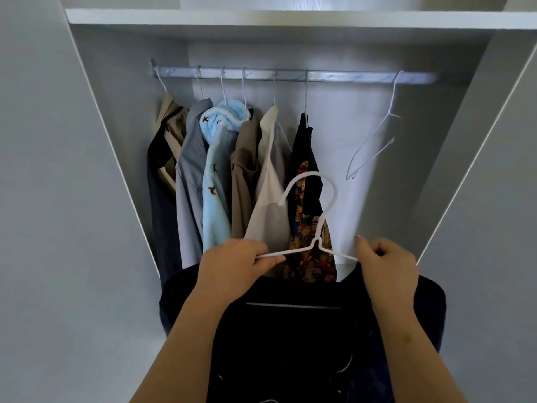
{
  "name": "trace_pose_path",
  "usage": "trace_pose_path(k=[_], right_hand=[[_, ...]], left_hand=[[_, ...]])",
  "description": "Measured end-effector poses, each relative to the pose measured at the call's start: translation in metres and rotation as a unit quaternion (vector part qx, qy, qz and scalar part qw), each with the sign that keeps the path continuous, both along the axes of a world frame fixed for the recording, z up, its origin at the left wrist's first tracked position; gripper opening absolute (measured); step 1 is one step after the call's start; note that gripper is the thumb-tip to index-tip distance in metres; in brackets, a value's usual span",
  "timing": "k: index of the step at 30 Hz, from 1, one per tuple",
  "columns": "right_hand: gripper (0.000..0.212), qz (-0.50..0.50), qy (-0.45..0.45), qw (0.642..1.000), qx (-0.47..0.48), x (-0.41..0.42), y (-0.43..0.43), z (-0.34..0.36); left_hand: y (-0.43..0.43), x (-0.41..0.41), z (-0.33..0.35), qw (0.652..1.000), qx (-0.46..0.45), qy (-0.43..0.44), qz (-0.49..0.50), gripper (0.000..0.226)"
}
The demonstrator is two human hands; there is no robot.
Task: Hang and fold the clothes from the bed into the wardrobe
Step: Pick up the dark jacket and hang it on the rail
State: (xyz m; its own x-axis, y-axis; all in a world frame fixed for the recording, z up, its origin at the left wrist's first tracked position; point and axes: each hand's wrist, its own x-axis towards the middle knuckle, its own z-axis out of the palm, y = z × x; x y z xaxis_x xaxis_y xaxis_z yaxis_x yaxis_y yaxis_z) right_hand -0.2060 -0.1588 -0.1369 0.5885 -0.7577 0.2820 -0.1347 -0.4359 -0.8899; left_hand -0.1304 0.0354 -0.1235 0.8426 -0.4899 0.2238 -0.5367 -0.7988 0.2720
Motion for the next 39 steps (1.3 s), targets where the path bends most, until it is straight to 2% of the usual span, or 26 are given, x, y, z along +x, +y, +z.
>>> trace_pose_path(k=[3, 7, 11, 14, 16, 20, 25, 28, 31, 34, 39], right_hand=[[0.039, 0.003, -0.01, 1.0, -0.014, -0.006, -0.006, -0.001], [0.037, -0.052, 0.001, 0.998, -0.029, -0.016, -0.025, -0.005], [0.023, -0.081, 0.037, 0.988, -0.125, -0.014, -0.024, -0.005], [0.029, 0.008, 0.065, 0.971, -0.229, -0.008, -0.011, -0.002], [0.037, 0.08, 0.046, 0.961, -0.261, -0.006, -0.001, 0.002], [0.033, 0.181, 0.054, 0.928, -0.322, 0.001, 0.015, 0.012], [0.049, 0.192, 0.136, 0.935, -0.265, 0.0, 0.013, 0.016], [0.055, 0.256, 0.204, 0.93, -0.166, -0.009, -0.002, 0.017], [0.055, 0.298, 0.248, 0.92, -0.062, -0.023, -0.019, 0.012], [0.052, 0.287, 0.285, 0.915, 0.003, -0.041, -0.034, -0.001], [0.059, 0.239, 0.303, 0.921, 0.057, -0.068, -0.059, -0.021]], left_hand=[[0.001, 0.0, -0.001, 0.997, -0.062, -0.035, 0.038, 0.043], [0.009, 0.006, 0.0, 0.979, -0.175, -0.036, 0.095, 0.034], [0.008, 0.002, 0.004, 0.96, -0.248, -0.038, 0.122, 0.028], [0.004, -0.001, 0.01, 0.955, -0.268, -0.043, 0.121, 0.029], [0.004, -0.002, 0.014, 0.951, -0.284, -0.033, 0.116, 0.03], [0.003, -0.004, 0.012, 0.953, -0.291, -0.003, 0.089, 0.03], [-0.007, -0.009, 0.002, 0.96, -0.271, 0.013, 0.062, 0.026], [-0.015, -0.009, -0.004, 0.969, -0.243, 0.045, 0.029, 0.024], [-0.027, -0.01, -0.01, 0.969, -0.205, 0.134, -0.025, 0.02], [-0.038, -0.015, -0.018, 0.954, -0.193, 0.221, -0.063, 0.022], [-0.062, -0.023, -0.033, 0.939, -0.24, 0.243, -0.037, 0.007]])
